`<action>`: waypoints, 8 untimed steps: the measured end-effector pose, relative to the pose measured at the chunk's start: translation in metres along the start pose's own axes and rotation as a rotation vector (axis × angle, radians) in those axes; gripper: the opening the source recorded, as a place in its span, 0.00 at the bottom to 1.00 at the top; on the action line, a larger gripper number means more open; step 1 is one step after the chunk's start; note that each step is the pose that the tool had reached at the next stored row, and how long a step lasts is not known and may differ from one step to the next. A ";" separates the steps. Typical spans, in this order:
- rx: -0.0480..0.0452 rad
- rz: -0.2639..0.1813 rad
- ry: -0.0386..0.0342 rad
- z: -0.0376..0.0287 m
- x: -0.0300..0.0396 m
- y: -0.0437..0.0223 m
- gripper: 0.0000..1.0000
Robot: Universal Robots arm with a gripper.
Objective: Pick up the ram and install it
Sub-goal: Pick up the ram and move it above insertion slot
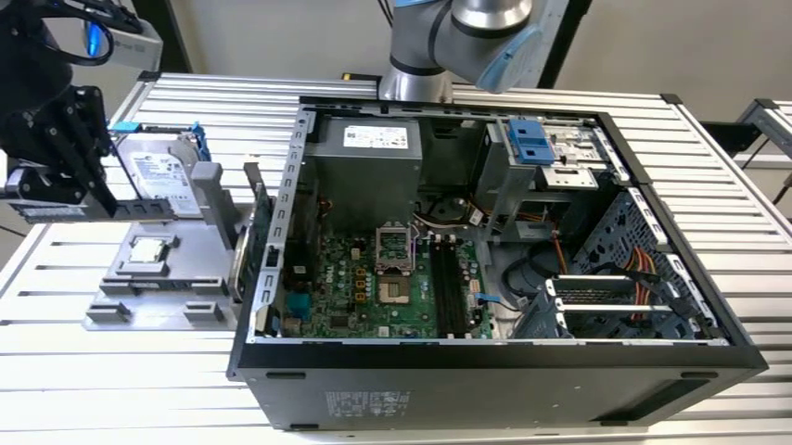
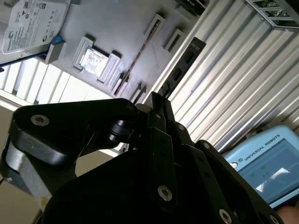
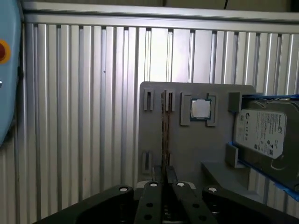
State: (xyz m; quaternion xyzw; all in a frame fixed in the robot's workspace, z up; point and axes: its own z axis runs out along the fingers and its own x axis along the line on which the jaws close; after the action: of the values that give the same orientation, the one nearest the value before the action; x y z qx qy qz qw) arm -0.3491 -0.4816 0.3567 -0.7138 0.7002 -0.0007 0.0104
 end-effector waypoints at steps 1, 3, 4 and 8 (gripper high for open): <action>-0.0001 0.000 0.0001 -0.0011 0.0000 0.0000 0.00; 0.0000 0.000 0.0000 -0.0028 0.0000 0.0000 0.00; 0.0000 0.000 0.0000 -0.0034 0.0000 0.0000 0.00; 0.0000 0.000 0.0000 -0.0039 -0.0001 -0.0001 0.00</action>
State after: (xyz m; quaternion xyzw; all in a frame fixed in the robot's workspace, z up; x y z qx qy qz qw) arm -0.3491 -0.4816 0.3606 -0.7138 0.7002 -0.0007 0.0104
